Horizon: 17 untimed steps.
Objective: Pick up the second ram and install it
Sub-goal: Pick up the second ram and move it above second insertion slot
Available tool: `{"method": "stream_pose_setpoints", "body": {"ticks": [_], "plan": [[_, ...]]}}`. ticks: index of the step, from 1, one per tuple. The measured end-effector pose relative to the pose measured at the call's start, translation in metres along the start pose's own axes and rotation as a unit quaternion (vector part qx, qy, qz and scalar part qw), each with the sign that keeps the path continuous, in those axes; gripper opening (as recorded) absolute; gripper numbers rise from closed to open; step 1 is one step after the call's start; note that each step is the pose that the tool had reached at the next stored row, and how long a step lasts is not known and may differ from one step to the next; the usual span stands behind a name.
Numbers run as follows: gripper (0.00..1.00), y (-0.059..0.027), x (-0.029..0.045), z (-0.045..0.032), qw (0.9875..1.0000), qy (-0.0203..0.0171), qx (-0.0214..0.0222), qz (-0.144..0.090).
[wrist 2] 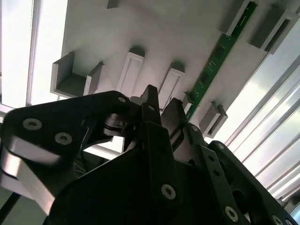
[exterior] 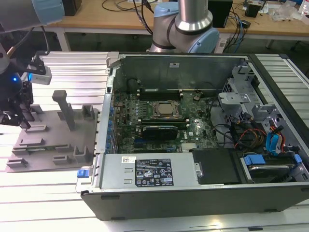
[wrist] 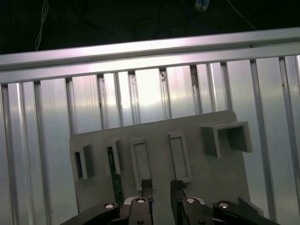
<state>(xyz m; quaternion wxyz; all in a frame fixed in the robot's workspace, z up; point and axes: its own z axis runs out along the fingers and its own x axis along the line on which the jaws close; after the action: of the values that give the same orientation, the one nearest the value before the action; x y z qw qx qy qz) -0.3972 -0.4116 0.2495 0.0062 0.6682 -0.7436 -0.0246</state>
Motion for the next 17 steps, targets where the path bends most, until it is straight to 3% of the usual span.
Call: {"method": "stream_pose_setpoints", "body": {"ticks": [3, 10, 14, 17], "plan": [[0.28, -0.0012, 0.0106, 0.0030, 1.0000, 0.0000, 0.0001, 0.000], [0.28, -0.0075, 0.0136, 0.0128, 1.0000, 0.0012, -0.0001, -0.005], [0.28, -0.0092, 0.0279, 0.0156, 1.0000, 0.0015, -0.0001, -0.007], [0.28, -0.0113, 0.0466, 0.0177, 1.0000, 0.0017, -0.0001, -0.009]]}}
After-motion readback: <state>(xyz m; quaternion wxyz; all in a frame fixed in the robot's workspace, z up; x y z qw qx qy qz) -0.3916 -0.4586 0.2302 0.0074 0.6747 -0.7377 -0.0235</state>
